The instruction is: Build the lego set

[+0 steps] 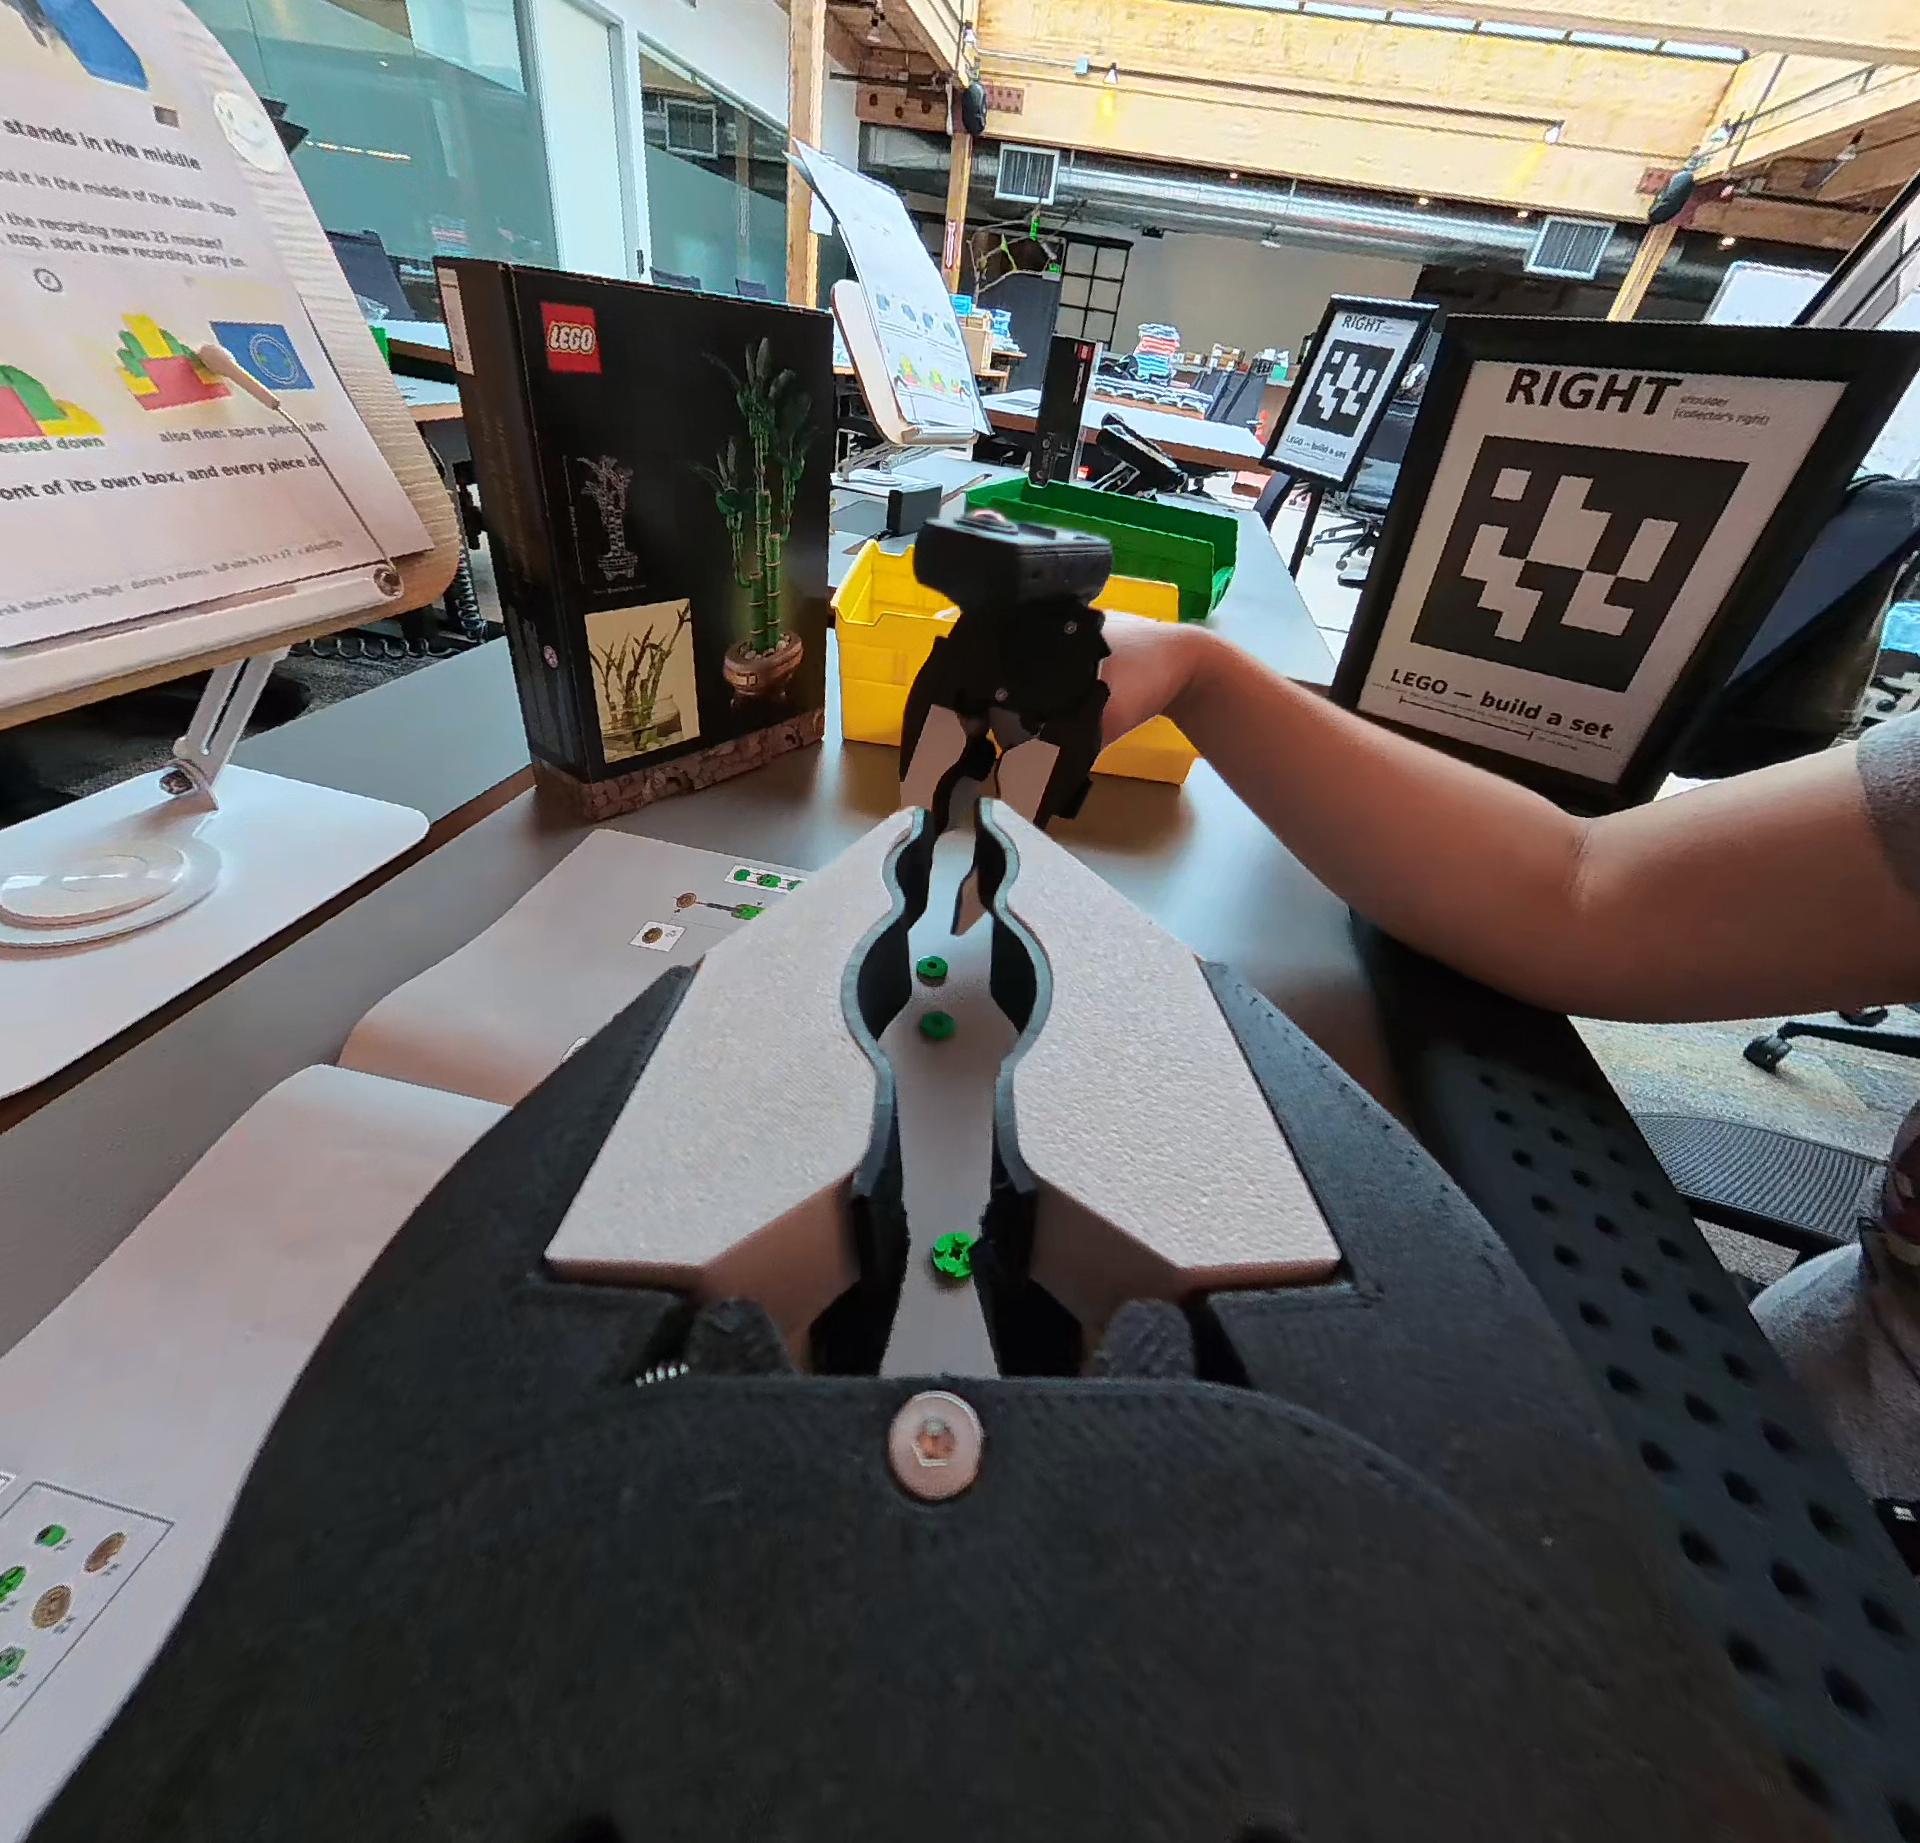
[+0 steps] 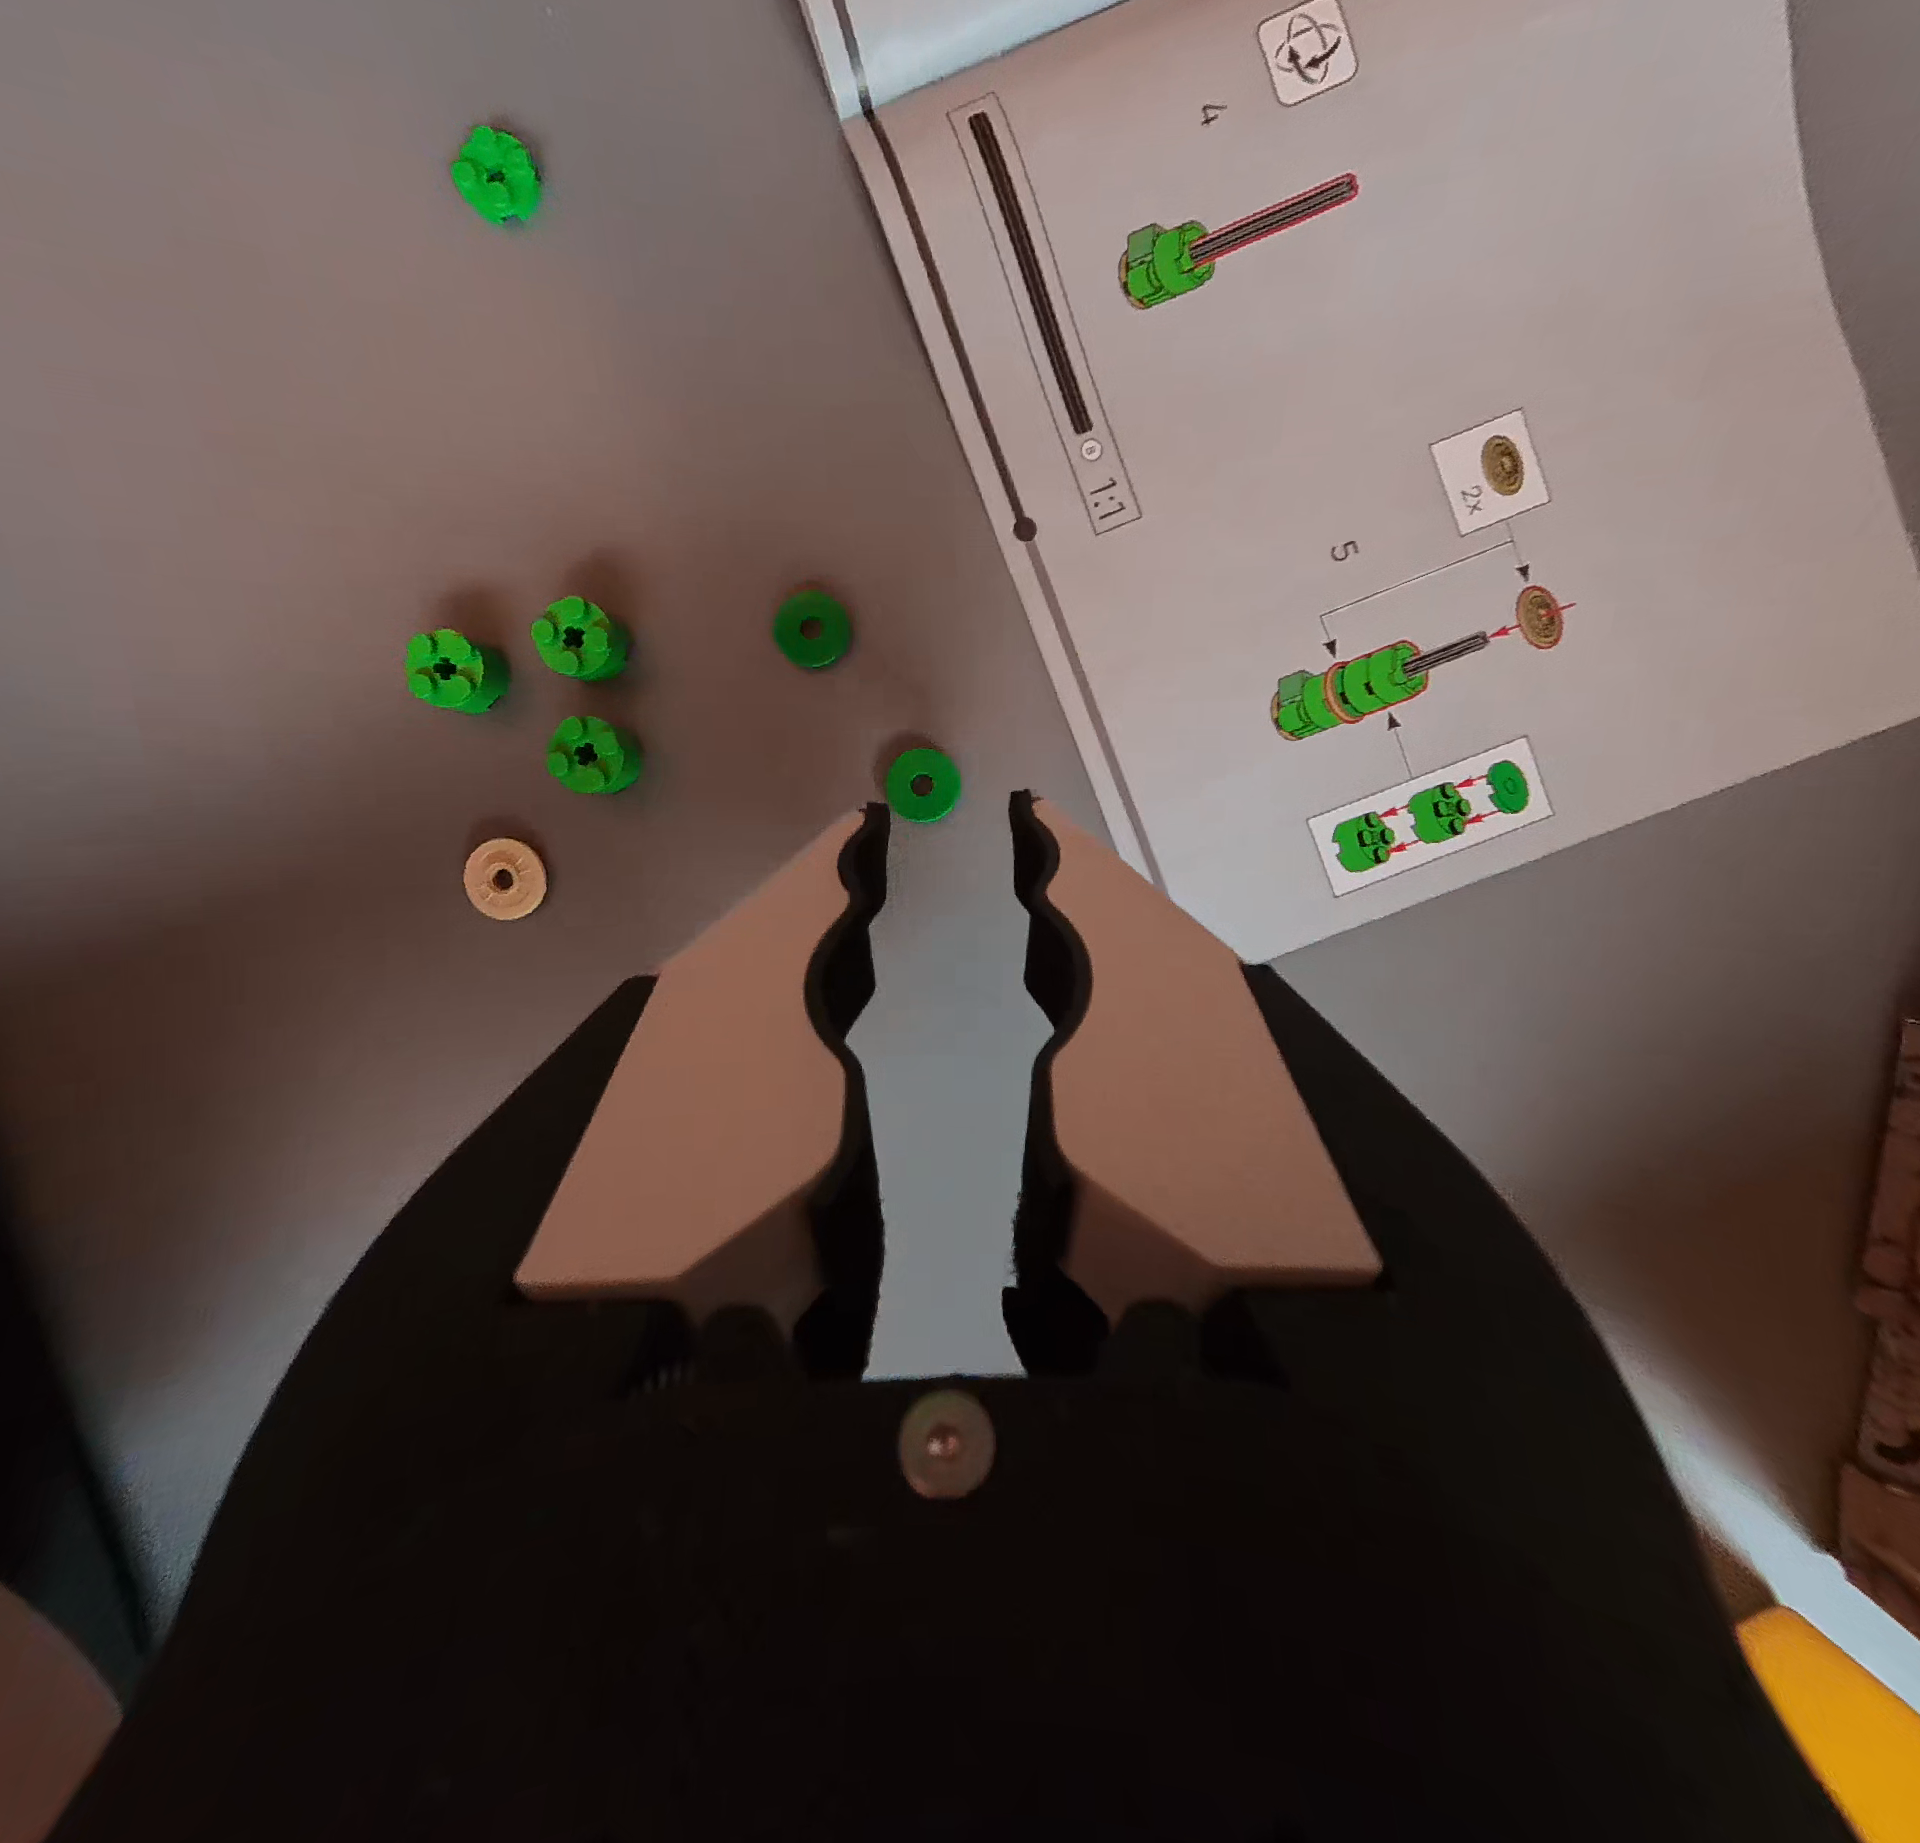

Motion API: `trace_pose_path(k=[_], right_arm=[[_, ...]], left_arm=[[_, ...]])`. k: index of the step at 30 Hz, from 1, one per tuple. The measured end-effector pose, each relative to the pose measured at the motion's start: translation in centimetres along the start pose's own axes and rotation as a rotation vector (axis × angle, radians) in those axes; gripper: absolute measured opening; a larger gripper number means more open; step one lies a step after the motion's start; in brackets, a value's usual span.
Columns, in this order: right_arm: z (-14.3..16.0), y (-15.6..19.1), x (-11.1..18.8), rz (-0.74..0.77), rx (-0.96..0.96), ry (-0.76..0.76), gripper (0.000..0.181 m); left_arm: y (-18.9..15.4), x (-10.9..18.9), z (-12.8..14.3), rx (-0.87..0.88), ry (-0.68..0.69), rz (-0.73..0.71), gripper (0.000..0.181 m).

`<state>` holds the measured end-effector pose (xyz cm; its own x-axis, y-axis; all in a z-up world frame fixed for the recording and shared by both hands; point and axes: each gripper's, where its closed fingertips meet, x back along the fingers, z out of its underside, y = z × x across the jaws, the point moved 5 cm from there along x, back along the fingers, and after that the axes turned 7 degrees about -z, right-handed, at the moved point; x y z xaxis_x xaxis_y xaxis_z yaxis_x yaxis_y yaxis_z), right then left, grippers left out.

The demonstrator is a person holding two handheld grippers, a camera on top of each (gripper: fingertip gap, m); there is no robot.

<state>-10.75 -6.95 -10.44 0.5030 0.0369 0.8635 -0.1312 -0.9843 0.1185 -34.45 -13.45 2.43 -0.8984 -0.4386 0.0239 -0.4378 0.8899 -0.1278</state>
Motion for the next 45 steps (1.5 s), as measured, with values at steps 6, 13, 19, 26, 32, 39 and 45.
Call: trace_pose_path(k=[6,13,19,26,32,39,45], right_arm=[[-0.1,1.8,-0.2,-0.081,0.016,0.01,0.026],[-1.1,5.3,-1.4,-0.29,0.058,-0.019,0.034],[-0.7,5.8,-2.4,-0.297,0.066,0.04,0.035],[-0.4,5.6,-2.9,-0.264,0.096,0.09,0.017],[-2.9,4.6,1.6,-0.187,0.132,-0.241,0.016],[-9.1,8.3,10.8,-0.261,0.343,-0.877,0.015],[-10.6,10.5,12.6,-0.327,0.379,-0.944,0.015]], left_arm=[[-0.1,0.0,0.0,0.0,0.006,0.01,0.009],[-0.4,-0.2,0.3,0.002,0.023,0.025,0.009],[-0.4,-0.4,0.5,0.004,0.03,0.03,0.01],[-0.2,-0.4,0.5,0.016,0.024,0.028,0.01],[-1.1,-1.6,0.4,0.05,0.014,0.079,0.01],[-4.7,-4.5,-0.3,0.279,-0.043,0.375,0.028],[-5.8,-5.3,-0.2,0.353,-0.04,0.46,0.048]])
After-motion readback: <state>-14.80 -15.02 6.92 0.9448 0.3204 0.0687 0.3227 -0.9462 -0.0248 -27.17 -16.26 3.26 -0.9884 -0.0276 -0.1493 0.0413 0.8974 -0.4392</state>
